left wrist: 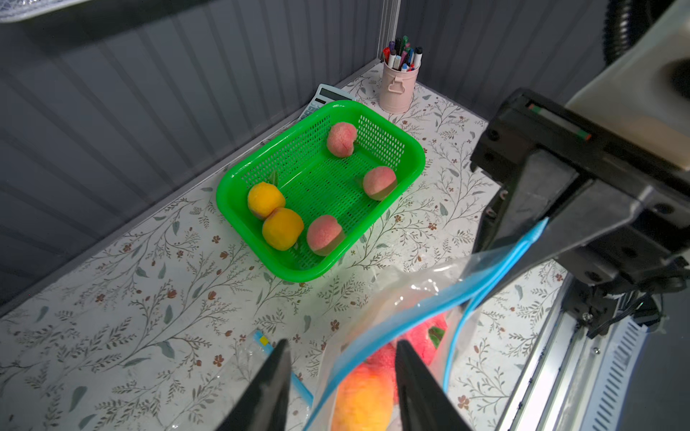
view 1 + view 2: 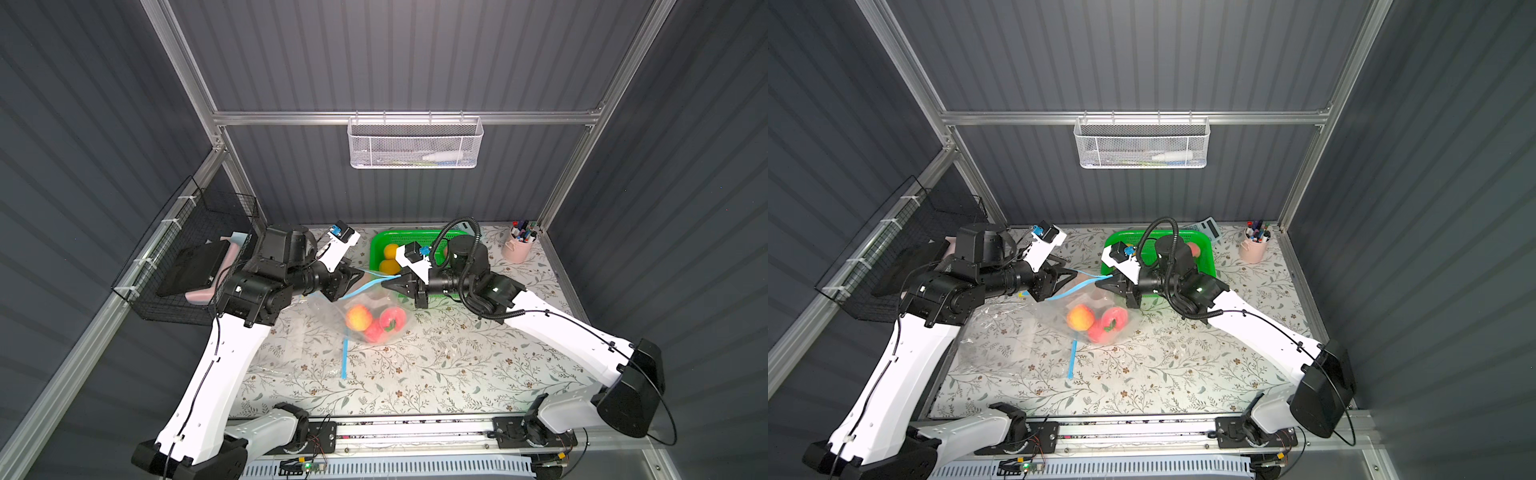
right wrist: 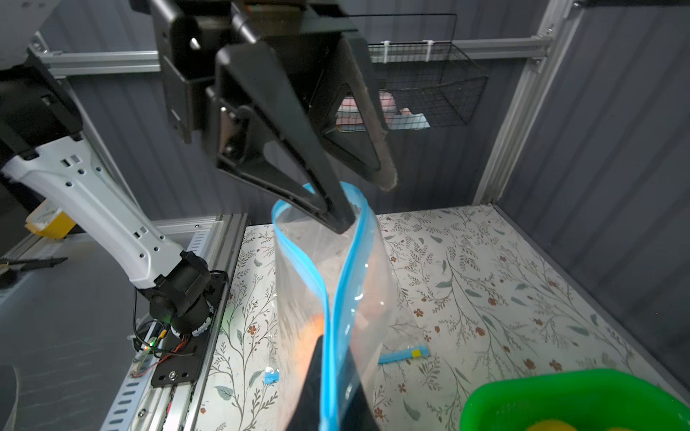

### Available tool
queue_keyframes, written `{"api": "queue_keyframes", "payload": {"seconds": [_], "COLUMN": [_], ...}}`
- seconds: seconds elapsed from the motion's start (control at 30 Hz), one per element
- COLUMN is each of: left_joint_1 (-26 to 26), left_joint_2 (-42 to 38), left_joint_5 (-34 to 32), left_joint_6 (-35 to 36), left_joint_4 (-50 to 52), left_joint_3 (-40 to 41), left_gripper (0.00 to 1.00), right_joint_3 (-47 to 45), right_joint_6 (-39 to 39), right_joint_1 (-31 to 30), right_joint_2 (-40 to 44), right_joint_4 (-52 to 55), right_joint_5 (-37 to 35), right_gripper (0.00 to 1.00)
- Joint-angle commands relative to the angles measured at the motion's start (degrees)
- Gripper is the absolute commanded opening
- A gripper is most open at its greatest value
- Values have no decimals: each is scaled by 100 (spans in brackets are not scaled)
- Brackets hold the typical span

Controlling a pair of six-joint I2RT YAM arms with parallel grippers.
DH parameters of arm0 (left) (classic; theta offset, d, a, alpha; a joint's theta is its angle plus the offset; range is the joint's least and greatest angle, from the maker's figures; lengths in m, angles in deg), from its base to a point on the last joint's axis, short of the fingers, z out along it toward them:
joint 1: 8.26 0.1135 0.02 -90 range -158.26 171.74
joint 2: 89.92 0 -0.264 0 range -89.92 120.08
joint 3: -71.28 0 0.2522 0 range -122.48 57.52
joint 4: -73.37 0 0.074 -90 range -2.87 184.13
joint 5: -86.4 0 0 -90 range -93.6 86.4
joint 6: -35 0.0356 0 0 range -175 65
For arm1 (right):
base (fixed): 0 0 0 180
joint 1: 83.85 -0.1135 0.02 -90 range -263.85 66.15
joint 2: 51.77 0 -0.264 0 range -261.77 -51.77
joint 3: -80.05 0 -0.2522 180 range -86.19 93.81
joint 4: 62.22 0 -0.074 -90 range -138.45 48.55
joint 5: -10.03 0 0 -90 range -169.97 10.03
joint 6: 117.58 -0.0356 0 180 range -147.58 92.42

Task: Place the peach in a zip-top bag and seal the zipper
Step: Adjust the zipper food storage bag at the center of the board.

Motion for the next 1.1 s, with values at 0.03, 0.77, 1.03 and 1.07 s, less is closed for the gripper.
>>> {"api": "queue_keyframes", "payload": {"seconds": [0.03,0.77,1.03,1.07], "left_joint_1": [27,84,144,162], "left_joint_2": [71,-1020,-1105,-1104], "left_joint_5": [-32,338,805,811], "left_joint_6": [-848,-1528,-2117,-2198], "left_joint_4": [-392,-3030,-4027,-4173], "left_joint_3": [-7,2604,3788,3917], "left_gripper": [66,100,100,100], "right_joint_3": [-234,-991,-1528,-1579], "right_joint_6": [-710,-219,34,70], "right_joint_1": [-1,1274,1618,1669], "right_joint_2": [391,1261,1396,1426], "right_joint_4": [145,-171,-420,-460], "right_joint_5": [-953,-387,-69,13], "right_gripper": [0,0,0,0]}}
